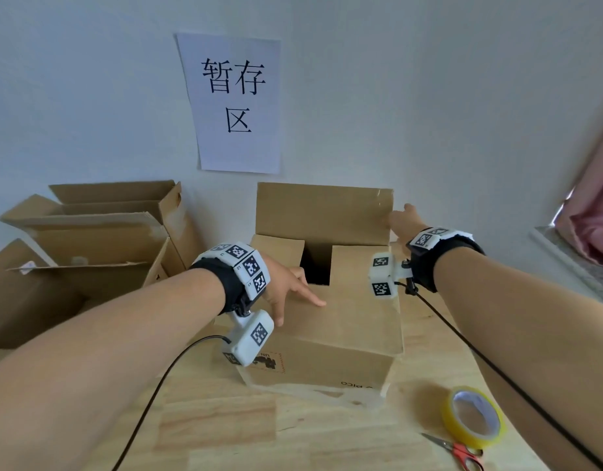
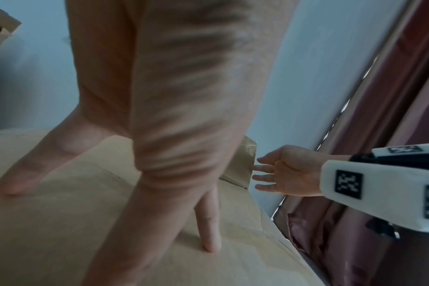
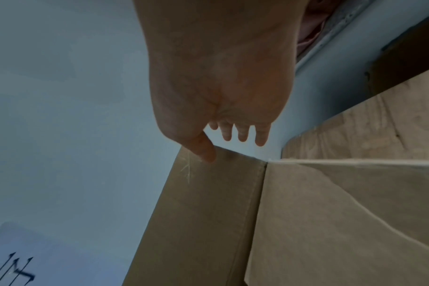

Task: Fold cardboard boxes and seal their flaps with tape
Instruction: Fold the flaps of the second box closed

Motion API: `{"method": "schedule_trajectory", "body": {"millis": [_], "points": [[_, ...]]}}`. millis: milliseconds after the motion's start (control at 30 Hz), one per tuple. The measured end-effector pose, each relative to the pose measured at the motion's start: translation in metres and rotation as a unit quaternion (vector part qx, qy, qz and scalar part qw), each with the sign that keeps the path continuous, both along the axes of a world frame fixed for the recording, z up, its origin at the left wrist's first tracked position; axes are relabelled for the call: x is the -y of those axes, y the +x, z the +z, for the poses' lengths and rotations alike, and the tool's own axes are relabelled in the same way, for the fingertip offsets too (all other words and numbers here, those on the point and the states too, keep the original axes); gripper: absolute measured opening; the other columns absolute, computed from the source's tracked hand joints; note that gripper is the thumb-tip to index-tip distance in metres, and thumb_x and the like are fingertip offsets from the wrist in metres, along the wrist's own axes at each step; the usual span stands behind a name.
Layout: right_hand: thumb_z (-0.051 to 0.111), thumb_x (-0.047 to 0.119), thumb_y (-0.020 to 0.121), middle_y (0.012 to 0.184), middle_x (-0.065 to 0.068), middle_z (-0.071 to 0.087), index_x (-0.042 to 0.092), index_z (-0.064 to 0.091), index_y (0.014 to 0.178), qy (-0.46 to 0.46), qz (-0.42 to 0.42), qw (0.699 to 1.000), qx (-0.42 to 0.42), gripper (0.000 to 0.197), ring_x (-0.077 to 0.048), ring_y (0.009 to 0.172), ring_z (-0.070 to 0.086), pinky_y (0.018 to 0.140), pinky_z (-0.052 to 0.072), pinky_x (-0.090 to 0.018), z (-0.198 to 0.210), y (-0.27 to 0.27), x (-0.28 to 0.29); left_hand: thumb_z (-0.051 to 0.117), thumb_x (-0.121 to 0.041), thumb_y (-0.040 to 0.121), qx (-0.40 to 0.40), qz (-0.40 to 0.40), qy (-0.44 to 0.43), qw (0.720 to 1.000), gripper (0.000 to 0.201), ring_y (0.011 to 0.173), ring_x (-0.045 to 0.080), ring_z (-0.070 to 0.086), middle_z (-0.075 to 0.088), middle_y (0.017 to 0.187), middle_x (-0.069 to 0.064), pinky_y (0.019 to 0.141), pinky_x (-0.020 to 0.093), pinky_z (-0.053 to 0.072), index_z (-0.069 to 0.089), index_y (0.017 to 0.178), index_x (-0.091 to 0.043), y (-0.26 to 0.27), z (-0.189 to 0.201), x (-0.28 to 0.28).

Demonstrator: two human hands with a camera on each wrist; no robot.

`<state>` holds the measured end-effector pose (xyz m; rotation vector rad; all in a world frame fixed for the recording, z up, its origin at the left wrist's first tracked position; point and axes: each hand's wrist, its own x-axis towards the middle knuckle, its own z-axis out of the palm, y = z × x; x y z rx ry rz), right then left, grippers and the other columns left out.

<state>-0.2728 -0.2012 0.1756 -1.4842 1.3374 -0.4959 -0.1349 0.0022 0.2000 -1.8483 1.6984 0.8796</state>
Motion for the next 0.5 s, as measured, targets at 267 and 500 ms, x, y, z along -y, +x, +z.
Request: {"method": "schedule_trajectory", "body": {"millis": [267, 500], "points": [[0.065, 0.036, 0.085, 0.102, 0.002, 0.057, 0.013, 0.056, 0.116, -0.195, -0.003, 0.980, 0.046, 0.040, -0.017, 0.090, 0.055, 0.078, 0.050, -0.035, -0.008, -0.004, -0.010, 0.071, -0.023, 0.083, -0.006, 0.000, -0.003, 1.000, 0.080, 0.121, 0.006, 0.027, 0.022, 0.143, -0.007, 0.054, 0.010, 0.031, 0.026, 0.143, -0.051, -0.001, -0.005, 0.002], [0.064, 0.030, 0.086, 0.065, 0.003, 0.047, 0.010, 0.059, 0.084, -0.233, 0.054, 0.971, 0.007, 0.021, -0.012, 0.059, 0.042, 0.054, 0.033, -0.025, -0.001, -0.027, -0.030, 0.072, -0.022, 0.083, -0.013, 0.012, -0.011, 1.000, 0.081, 0.130, 0.010, 0.024, 0.021, 0.141, -0.008, 0.056, 0.007, 0.032, 0.026, 0.143, -0.050, -0.001, -0.011, -0.003]]}}
